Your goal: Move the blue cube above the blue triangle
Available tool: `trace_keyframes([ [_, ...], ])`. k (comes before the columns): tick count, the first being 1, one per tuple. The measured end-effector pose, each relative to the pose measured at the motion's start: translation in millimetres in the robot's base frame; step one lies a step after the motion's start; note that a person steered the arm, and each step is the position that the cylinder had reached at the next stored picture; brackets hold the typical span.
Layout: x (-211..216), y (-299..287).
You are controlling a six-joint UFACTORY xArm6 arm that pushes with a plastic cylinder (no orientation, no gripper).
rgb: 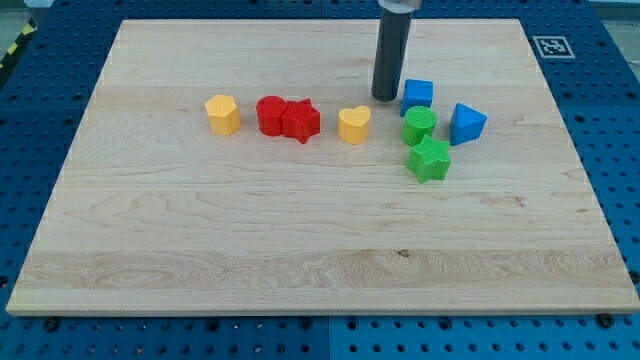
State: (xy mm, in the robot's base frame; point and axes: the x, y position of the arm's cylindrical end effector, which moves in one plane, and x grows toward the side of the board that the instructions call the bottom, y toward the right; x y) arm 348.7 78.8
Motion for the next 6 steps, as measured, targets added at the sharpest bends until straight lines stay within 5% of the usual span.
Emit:
trace_keyframes([
  [6,12,12],
])
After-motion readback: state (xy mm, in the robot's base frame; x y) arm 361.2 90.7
